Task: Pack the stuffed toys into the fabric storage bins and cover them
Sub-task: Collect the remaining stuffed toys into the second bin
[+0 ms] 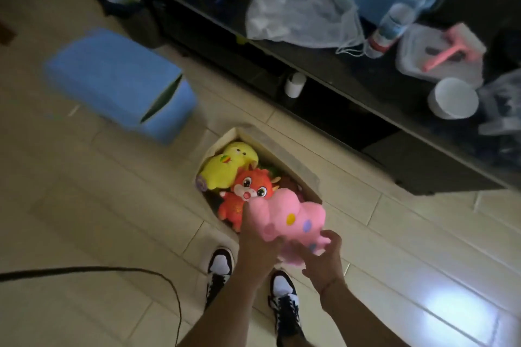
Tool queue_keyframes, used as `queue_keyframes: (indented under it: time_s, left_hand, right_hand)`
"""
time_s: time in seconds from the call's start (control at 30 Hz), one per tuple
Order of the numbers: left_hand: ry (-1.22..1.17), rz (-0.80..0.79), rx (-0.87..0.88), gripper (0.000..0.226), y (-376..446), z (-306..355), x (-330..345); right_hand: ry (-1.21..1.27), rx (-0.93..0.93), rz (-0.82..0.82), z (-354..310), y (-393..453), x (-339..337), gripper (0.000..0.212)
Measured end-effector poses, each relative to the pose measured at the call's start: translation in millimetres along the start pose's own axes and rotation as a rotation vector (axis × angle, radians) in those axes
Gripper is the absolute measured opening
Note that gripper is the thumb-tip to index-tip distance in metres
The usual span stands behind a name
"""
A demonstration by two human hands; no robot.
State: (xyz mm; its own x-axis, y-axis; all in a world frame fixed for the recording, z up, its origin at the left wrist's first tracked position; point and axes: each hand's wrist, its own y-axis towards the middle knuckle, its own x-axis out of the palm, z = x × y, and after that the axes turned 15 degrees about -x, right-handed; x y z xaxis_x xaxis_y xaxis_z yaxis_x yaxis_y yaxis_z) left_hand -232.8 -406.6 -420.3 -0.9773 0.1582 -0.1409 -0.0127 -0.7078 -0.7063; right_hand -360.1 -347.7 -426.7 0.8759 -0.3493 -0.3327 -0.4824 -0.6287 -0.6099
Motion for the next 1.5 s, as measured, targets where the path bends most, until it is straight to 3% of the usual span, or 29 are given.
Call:
queue_keyframes:
  time_s: [0.13,0.27,0.33,0.4,0.43,0.63,0.77,0.9,0.97,1.1,1.23,1.33,1.5]
  left_hand:
    - [0.246,-0.198,0.019,0.063,63,-3,8]
    - [0.569,-0.294,-0.072,0.087,123,-13,13]
    - [0.738,-0.270,-0.200,0.103,144,-20,11]
    - [0.988,-0.246,-0.237,0.101,155,-31,9]
    - [1.084,-0.244,-0.224,0.097,156,-35,7]
    - [1.351,-0.292,-0.165,0.089,139,-46,13]
    - [1.402,-0.287,-0.118,0.085,112,-49,28]
    - [1.747,-0.394,0.083,0.092,23,-65,63]
    - [1.822,-0.472,0.162,0.089,-47,-76,100]
    - [1.805,-0.564,0.234,0.083,-187,-97,181]
    - [1.691,-0.487,0.421,0.102,-283,-105,247]
    - [1.582,-0.515,0.474,0.103,-333,-122,305]
    - [1.544,-0.677,0.436,0.102,-401,-174,401]
  right_hand:
    - [0.078,0.042,0.126,17,41,18,0.067]
    - [0.049,0.069,0.184,41,85,33,0.062]
    - [-0.076,0.094,0.109,51,107,38,0.044]
    - [-0.208,0.148,-0.031,50,114,37,0.021]
    - [-0.241,0.170,-0.091,47,114,35,0.020]
    - [-0.280,0.194,-0.098,63,96,19,0.061]
    - [-0.304,0.129,-0.103,67,69,1,0.065]
    - [-0.219,0.158,-0.088,87,1,-34,0.063]
    - [-0.018,0.278,0.018,113,-45,-61,0.058]
    - [0.423,0.557,0.423,168,-160,-148,0.038]
    - [0.404,0.643,0.895,228,-274,-255,0.062]
    - [0.311,0.565,1.044,277,-330,-330,0.071]
    - [0.333,0.482,1.145,337,-365,-421,0.070]
